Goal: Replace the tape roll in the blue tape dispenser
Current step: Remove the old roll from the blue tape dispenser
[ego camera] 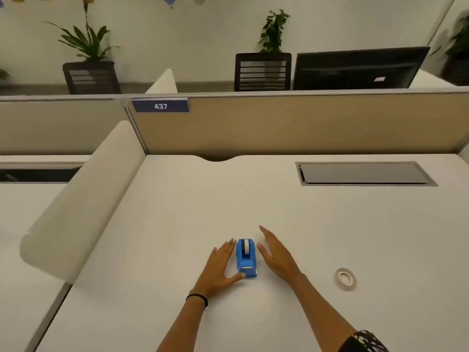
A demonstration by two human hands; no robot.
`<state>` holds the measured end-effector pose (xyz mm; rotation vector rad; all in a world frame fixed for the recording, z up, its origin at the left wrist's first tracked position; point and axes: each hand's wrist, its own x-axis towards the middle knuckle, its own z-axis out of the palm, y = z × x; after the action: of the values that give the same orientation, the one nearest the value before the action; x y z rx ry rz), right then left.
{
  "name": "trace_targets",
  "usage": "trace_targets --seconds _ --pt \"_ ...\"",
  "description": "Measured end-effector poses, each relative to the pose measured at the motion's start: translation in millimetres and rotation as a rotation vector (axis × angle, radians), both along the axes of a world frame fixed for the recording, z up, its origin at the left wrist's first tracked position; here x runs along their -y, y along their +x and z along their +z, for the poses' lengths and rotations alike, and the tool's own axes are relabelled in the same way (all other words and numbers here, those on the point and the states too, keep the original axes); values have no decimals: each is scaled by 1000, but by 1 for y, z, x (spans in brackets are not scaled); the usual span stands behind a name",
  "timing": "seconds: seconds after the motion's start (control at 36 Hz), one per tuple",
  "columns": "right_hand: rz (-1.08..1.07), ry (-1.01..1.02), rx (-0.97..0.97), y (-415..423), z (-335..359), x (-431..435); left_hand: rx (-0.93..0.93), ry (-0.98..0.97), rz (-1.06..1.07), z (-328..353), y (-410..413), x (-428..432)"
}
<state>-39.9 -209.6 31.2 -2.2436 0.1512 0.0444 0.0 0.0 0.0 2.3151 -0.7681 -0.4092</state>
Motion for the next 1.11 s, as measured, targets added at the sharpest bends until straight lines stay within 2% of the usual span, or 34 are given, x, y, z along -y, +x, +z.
trace_targets --seconds 0.14,0.44,0.67,1.11 --pt "19 67 -28 13 18 -10 53 37 -45 -4 3 8" --pt "252 -80 -169 28 24 -11 31 -29 -11 -3 7 19" --pt "216 -140 -163 32 24 -9 -77 -113 3 2 11 30" --pt "112 -186 -99 35 23 -18 -91 -125 11 -1 14 31"
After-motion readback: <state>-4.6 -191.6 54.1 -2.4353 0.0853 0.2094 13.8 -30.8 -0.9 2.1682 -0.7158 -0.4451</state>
